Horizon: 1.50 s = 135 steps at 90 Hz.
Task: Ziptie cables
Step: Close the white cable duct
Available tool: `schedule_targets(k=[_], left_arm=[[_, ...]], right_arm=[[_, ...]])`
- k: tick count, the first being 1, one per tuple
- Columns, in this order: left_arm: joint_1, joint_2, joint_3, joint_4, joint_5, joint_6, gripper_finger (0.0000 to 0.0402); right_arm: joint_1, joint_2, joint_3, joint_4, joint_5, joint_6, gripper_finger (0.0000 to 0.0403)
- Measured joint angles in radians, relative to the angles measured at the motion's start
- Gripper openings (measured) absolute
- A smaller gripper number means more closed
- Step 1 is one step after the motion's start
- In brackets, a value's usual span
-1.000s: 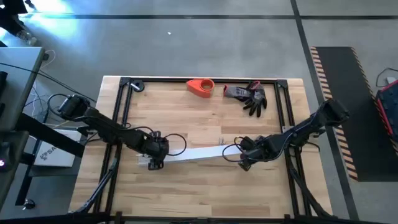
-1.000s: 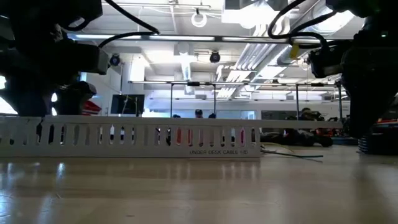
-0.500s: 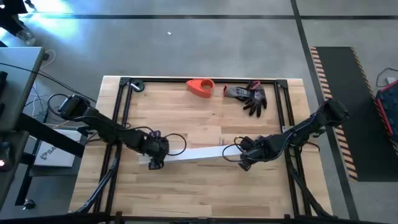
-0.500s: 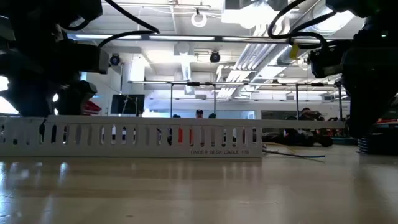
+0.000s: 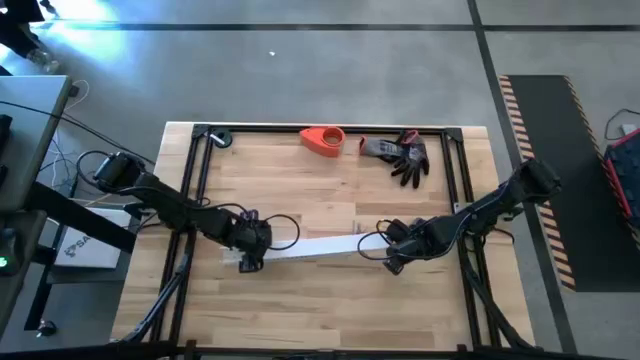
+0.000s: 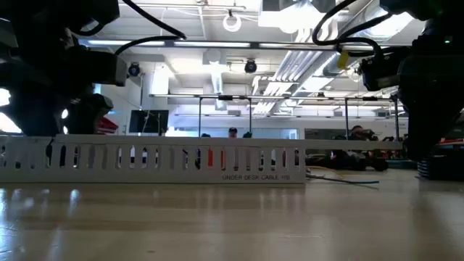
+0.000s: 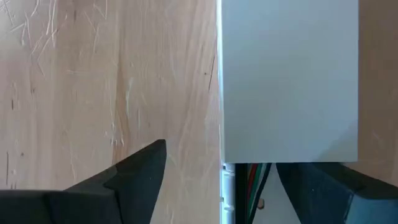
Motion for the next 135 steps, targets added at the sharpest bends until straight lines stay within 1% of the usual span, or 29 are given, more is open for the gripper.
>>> schedule_targets(k=[31, 43, 66, 90, 101, 135], left_arm=[[0.0, 0.0, 0.0, 0.0, 0.0, -0.002, 0.028], [0.0, 0.0, 0.0, 0.0, 0.0, -0.002, 0.028], [-0.001, 0.0, 0.0, 0.003, -0.003, -0.004, 0.028], [-0.001, 0.0, 0.0, 0.006, -0.004, -0.005, 0.028], [0.0, 0.0, 0.0, 0.018, -0.004, -0.005, 0.028], [0.0, 0.0, 0.0, 0.034, -0.004, -0.005, 0.028]], right_arm=[[0.0, 0.0, 0.0, 0.001, 0.001, 0.0, 0.0138], [-0.015, 0.0, -0.002, 0.026, 0.055, -0.019, 0.0138], [-0.014, 0.0, -0.002, 0.031, 0.049, -0.019, 0.0138], [-0.013, 0.0, -0.002, 0.086, 0.049, -0.019, 0.0138], [-0.014, 0.0, -0.002, 0.092, 0.081, -0.024, 0.0138], [-0.027, 0.0, -0.002, 0.076, 0.027, -0.027, 0.0138]])
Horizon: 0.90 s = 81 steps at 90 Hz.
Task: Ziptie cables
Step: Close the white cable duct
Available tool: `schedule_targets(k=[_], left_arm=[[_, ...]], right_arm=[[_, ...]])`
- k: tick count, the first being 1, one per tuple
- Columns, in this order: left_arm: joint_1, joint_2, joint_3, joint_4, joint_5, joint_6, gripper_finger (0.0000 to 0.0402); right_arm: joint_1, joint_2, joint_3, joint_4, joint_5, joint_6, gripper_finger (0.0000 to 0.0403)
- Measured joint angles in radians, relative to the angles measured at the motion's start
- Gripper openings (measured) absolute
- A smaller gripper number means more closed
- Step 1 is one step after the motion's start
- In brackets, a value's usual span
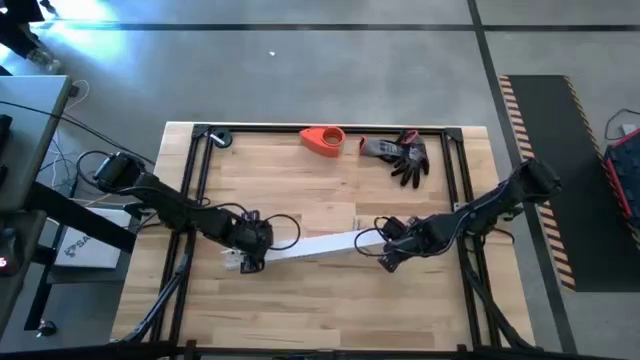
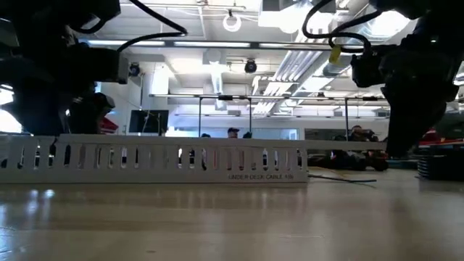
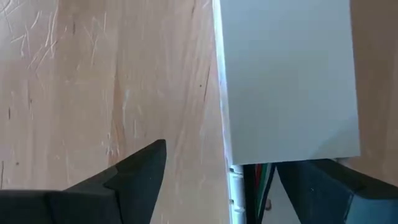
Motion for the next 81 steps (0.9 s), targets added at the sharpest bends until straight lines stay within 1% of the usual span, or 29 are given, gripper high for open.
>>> schedule_targets(k=[18, 41, 61, 69, 81], left_arm=[[0.0, 0.0, 0.0, 0.0, 0.0, 0.004, 0.028], [0.0, 0.0, 0.0, 0.0, 0.0, 0.007, 0.028], [0.0, 0.0, 0.0, 0.0, -0.004, 0.019, 0.028], [0.0, 0.0, 0.0, 0.0, -0.015, 0.037, 0.0275], [0.006, 0.0, 0.0, 0.0, -0.016, 0.066, 0.0257]], right_arm=[[0.0, 0.0, 0.001, -0.016, -0.05, 0.009, 0.0138], [0.0, 0.0, 0.002, -0.19, -0.084, 0.162, 0.0138], [-0.016, 0.0, 0.002, -0.276, -0.084, 0.174, 0.0137], [-0.05, 0.0, 0.002, -0.266, -0.08, 0.155, 0.0132], [-0.107, 0.0, 0.002, -0.177, -0.087, 0.091, 0.0116]])
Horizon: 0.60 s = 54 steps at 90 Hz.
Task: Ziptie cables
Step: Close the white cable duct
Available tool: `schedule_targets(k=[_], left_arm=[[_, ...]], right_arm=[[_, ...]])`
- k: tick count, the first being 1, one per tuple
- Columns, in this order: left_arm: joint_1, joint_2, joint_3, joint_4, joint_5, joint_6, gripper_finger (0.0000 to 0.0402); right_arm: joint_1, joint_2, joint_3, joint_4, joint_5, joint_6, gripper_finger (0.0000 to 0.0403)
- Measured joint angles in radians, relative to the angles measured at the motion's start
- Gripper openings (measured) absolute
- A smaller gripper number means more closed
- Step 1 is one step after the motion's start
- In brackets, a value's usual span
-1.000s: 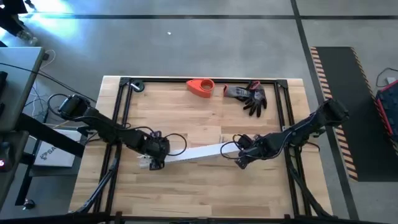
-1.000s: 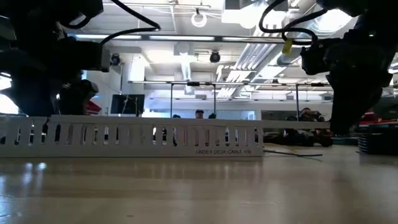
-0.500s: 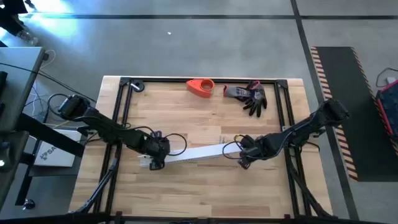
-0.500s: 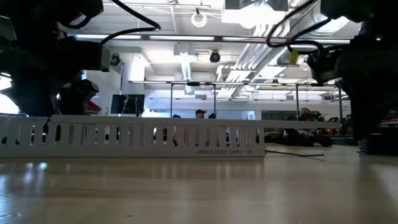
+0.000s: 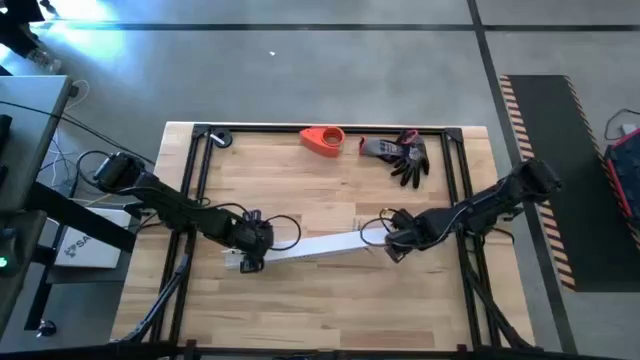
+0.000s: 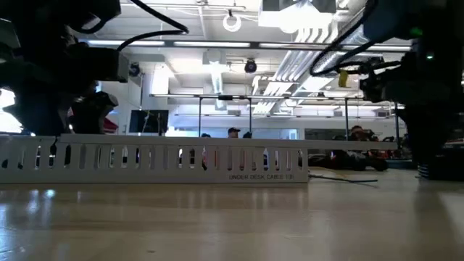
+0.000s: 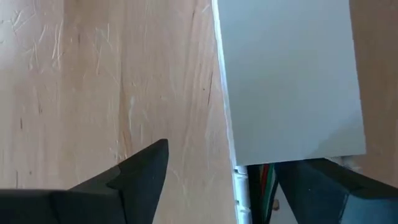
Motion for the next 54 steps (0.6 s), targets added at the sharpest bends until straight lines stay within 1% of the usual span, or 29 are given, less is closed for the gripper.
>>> schedule_targets(k=[5, 19, 27, 35, 44, 54], left_arm=[[0.003, 0.0, 0.0, 0.002, 0.0, 0.018, 0.0248], [0.012, 0.0, -0.001, 0.001, 0.006, 0.085, 0.0226], [0.016, 0.0, 0.001, -0.002, -0.006, 0.09, 0.0214], [0.02, 0.0, 0.035, -0.064, -0.06, 0.072, 0.0206], [0.024, 0.0, 0.073, -0.134, -0.069, 0.065, 0.0211], [0.048, 0.0, 0.123, -0.217, -0.043, 0.069, 0.0239]], right_arm=[[-0.021, 0.0, 0.0, 0.053, -0.008, -0.029, 0.0108], [-0.056, 0.0, -0.004, 0.13, -0.048, -0.106, 0.0087], [-0.058, 0.0, -0.004, 0.115, -0.055, -0.099, 0.0078], [-0.047, 0.0, -0.001, 0.062, -0.052, -0.06, 0.0072], [-0.031, 0.0, 0.001, 0.049, -0.05, -0.055, 0.0071], [-0.028, 0.0, 0.001, 0.063, -0.051, -0.057, 0.0071]])
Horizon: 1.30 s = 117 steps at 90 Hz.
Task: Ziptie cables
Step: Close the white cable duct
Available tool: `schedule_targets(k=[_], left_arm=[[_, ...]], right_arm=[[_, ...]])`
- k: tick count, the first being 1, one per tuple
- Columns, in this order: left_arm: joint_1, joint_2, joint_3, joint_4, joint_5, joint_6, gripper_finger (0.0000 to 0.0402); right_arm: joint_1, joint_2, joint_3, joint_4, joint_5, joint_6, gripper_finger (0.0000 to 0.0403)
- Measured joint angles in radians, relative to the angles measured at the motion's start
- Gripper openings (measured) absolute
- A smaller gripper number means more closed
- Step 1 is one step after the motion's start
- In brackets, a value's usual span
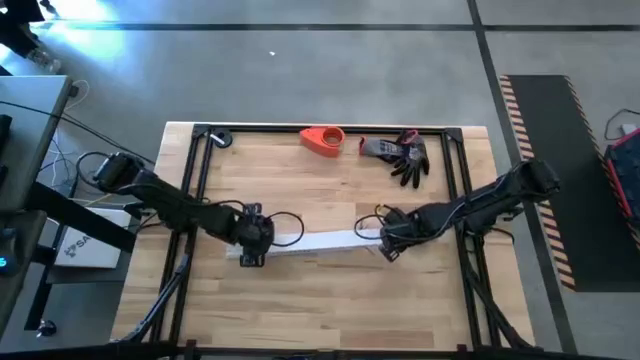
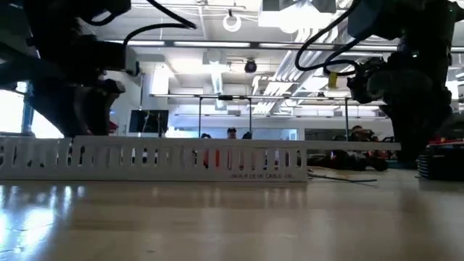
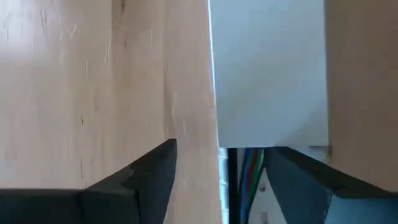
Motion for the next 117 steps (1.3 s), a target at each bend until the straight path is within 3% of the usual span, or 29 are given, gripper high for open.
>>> schedule_targets(k=[14, 24, 36, 55, 71, 94, 117], left_arm=[[0.031, 0.0, 0.093, -0.174, 0.073, 0.008, 0.0288], [0.019, -0.007, 0.148, -0.259, 0.131, -0.066, 0.0305], [-0.052, -0.021, 0.136, -0.233, 0.12, -0.192, 0.0309], [-0.121, -0.02, 0.041, -0.107, -0.019, -0.342, 0.031], [-0.123, -0.02, -0.025, 0.001, -0.041, -0.38, 0.031], [-0.143, -0.019, -0.087, 0.006, 0.02, -0.372, 0.0309], [-0.161, -0.019, -0.132, 0.011, -0.014, -0.347, 0.027]], right_arm=[[0.0, 0.0, 0.0, 0.0, 0.006, -0.004, 0.0071], [0.0, 0.0, 0.0, -0.001, 0.007, -0.006, 0.0071], [0.0, 0.0, 0.0, 0.002, 0.019, -0.008, 0.0071], [0.0, 0.0, 0.0, 0.027, 0.036, -0.031, 0.0071], [0.0, 0.0, 0.0, 0.045, 0.024, -0.031, 0.0071], [0.005, 0.0, 0.0, -0.025, 0.012, -0.027, 0.0071], [0.004, 0.0, 0.0, -0.116, -0.028, -0.027, 0.0071]])
